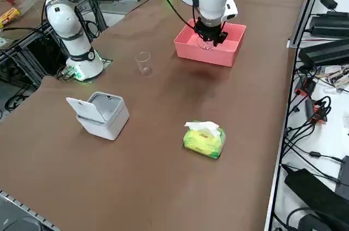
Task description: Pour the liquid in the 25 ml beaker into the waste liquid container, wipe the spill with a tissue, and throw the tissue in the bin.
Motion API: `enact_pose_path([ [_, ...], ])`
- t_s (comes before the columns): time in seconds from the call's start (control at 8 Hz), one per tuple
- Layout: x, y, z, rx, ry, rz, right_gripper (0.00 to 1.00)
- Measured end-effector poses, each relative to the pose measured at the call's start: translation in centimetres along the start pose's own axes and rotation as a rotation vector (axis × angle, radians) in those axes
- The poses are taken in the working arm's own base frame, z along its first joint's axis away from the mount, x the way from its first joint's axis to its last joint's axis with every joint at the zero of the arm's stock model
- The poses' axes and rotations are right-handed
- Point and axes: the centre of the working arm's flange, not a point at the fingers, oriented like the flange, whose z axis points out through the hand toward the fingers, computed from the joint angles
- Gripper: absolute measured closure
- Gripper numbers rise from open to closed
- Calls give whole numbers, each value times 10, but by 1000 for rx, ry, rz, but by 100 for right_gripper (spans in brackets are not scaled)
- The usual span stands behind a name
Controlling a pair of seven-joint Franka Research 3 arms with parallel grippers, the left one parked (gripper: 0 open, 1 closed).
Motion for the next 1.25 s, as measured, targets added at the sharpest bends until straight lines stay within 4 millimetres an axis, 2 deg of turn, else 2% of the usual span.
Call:
enact_pose_path([
  [0.5, 12, -7, 6, 7, -56, 47, 53],
  [1.25, 52, -13, 2, -21, -118, 77, 53],
])
